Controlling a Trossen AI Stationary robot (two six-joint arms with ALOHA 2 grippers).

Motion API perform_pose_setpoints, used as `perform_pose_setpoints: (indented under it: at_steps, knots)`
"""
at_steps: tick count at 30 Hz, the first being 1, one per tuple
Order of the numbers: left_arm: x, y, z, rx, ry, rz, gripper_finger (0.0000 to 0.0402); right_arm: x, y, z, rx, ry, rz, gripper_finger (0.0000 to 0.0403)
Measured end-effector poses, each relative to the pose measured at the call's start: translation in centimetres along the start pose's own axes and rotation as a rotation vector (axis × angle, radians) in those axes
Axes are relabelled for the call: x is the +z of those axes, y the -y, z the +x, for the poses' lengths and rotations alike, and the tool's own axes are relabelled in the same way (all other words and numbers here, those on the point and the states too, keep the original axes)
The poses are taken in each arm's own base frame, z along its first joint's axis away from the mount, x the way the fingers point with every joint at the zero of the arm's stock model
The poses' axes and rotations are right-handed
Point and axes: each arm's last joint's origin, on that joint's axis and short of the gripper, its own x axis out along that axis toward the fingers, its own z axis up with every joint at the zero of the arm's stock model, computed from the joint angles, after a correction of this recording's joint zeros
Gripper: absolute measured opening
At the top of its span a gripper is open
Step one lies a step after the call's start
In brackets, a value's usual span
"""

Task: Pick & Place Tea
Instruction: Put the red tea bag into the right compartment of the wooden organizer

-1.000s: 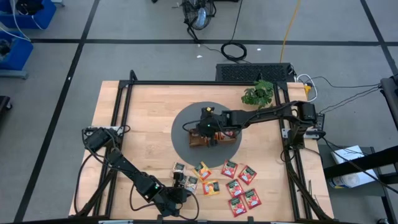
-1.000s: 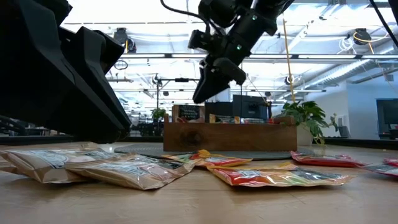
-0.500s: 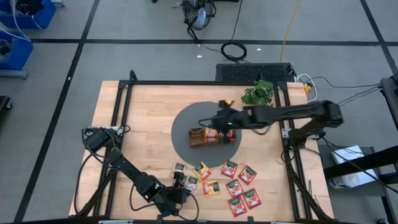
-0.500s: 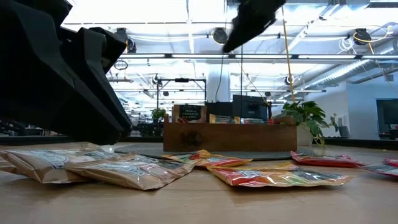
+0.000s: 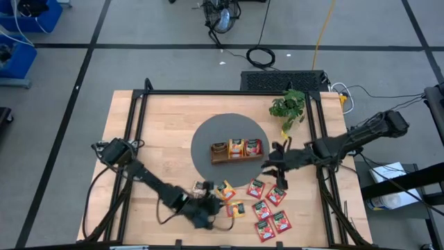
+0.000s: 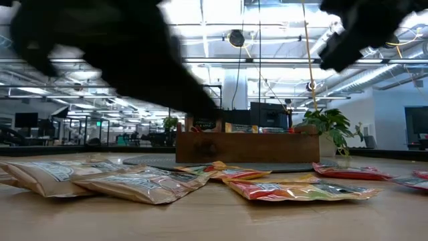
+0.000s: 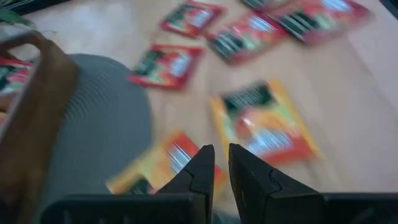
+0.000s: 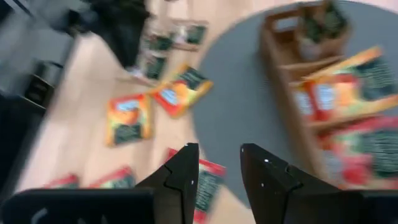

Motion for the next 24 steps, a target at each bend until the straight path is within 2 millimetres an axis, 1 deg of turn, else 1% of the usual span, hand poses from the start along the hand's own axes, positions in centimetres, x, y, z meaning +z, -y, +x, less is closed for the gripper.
perform_pose_setpoints:
  at_steps: [2,4,6,8,10,12,14,17,19,21,24]
  knots:
    - [1.4,-1.4,0.9,-0.029,0.009,-0.010,0.0055,-2.1,0.2,0.8,0.030,0.026,0.029,0.0105]
    - [3.1,-2.7,1.7,-0.089,0.030,-0.002,0.0055,-3.7,0.5,1.5,0.043,0.037,0.051,0.0105]
    - [4.9,-3.9,2.2,-0.139,0.061,-0.020,0.0055,-4.7,0.8,2.0,0.052,0.054,0.078,0.0105]
    - [5.9,-5.2,2.8,-0.163,0.047,-0.057,0.0055,-5.8,1.1,2.5,0.048,0.045,0.128,0.0105]
    - [6.0,-6.0,3.8,-0.170,0.019,-0.097,0.0055,-6.6,1.4,3.1,0.045,0.032,0.173,0.0105]
    - [5.2,-6.2,5.5,-0.181,-0.020,-0.097,0.0055,-7.3,1.4,3.6,0.044,0.013,0.185,0.0105]
    - [4.3,-5.8,7.0,-0.194,-0.046,-0.070,0.0055,-7.9,1.2,4.1,0.040,-0.017,0.189,0.0105]
    - [4.4,-5.0,8.6,-0.186,-0.034,-0.049,0.0055,-8.4,1.1,4.7,0.036,-0.042,0.223,0.0105]
    - [4.9,-4.8,9.3,-0.165,-0.016,-0.041,0.0055,-8.4,1.0,5.0,0.036,-0.040,0.242,0.0105]
    - [5.0,-4.7,10.1,-0.156,-0.016,-0.030,0.0055,-8.7,1.1,5.2,0.025,-0.058,0.259,0.0105]
    - [4.9,-4.5,10.5,-0.157,-0.022,-0.021,0.0055,-9.0,1.1,5.5,0.011,-0.081,0.298,0.0105]
